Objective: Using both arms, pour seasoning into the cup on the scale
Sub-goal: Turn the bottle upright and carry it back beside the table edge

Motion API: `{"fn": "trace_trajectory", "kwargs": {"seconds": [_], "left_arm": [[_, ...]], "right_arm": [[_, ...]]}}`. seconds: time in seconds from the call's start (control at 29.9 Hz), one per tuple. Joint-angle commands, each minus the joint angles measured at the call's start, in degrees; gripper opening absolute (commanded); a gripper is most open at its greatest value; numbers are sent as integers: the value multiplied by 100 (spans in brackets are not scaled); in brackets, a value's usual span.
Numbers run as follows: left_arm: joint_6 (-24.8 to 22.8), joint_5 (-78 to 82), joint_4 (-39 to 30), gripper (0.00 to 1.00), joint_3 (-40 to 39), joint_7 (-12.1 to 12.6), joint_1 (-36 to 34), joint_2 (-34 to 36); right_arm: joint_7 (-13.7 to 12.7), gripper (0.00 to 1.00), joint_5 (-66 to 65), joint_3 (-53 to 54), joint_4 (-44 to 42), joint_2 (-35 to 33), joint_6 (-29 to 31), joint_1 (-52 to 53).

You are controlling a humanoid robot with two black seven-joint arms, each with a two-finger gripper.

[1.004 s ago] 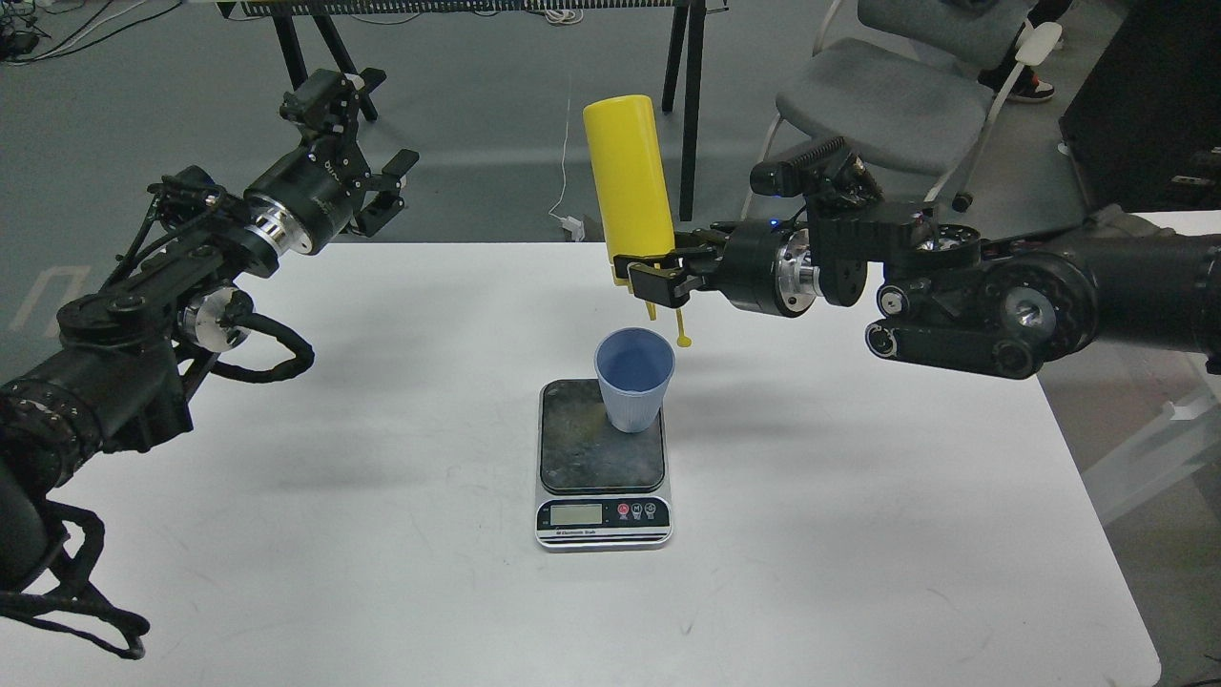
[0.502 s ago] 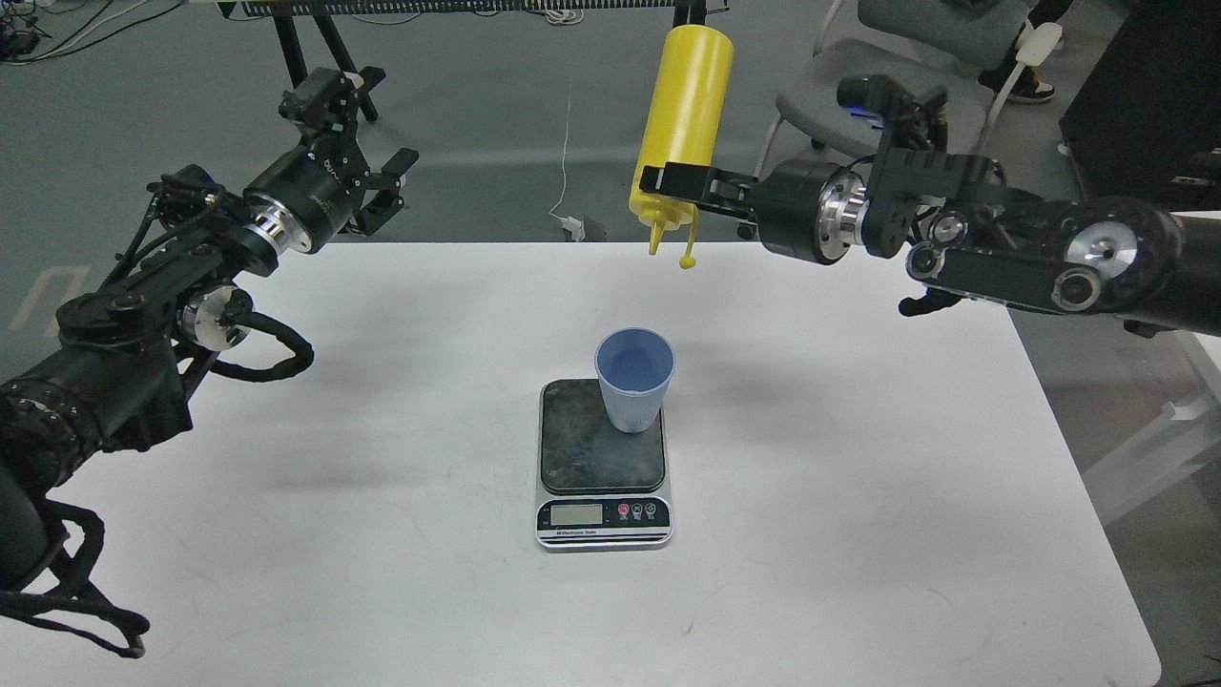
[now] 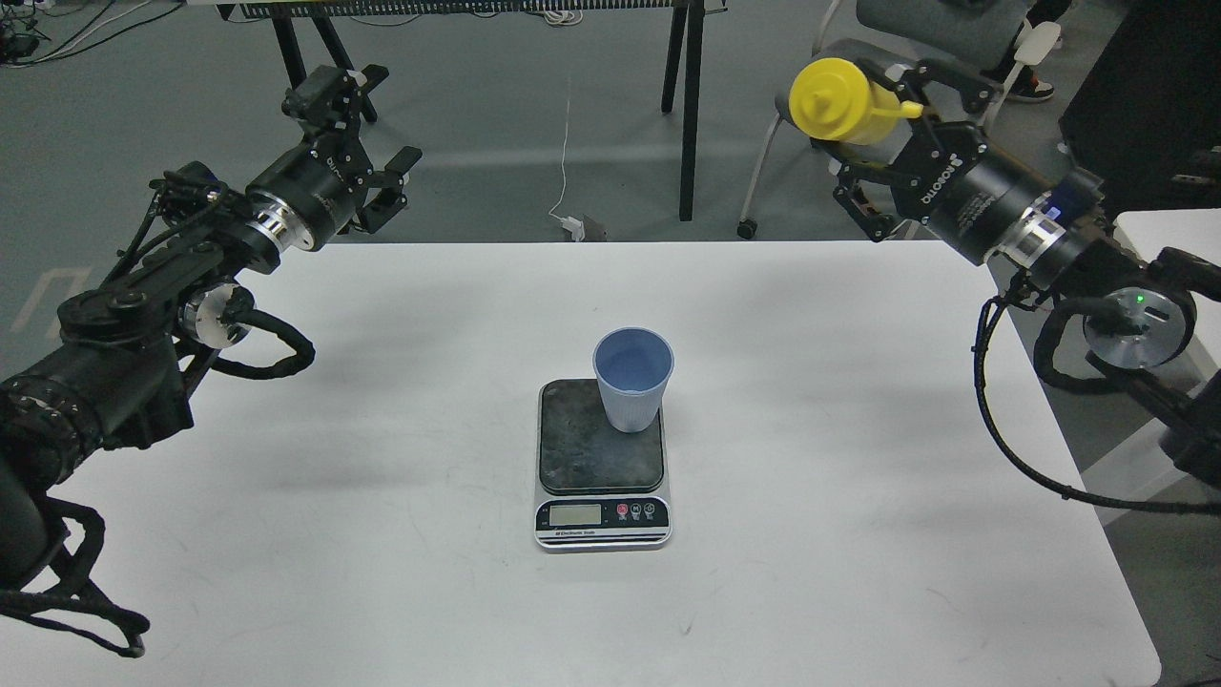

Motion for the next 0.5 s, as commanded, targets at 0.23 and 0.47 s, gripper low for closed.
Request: {"fn": "trace_trajectory", "kwargs": {"seconds": [0.23, 0.47], "left_arm": [[0, 9, 0, 97, 20, 0, 29, 0], [0, 202, 0, 97, 2, 0, 47, -17]], "right_arm": [[663, 44, 1117, 1407, 967, 497, 3, -1946], [1407, 44, 1117, 1891, 1505, 778, 3, -3001]]}}
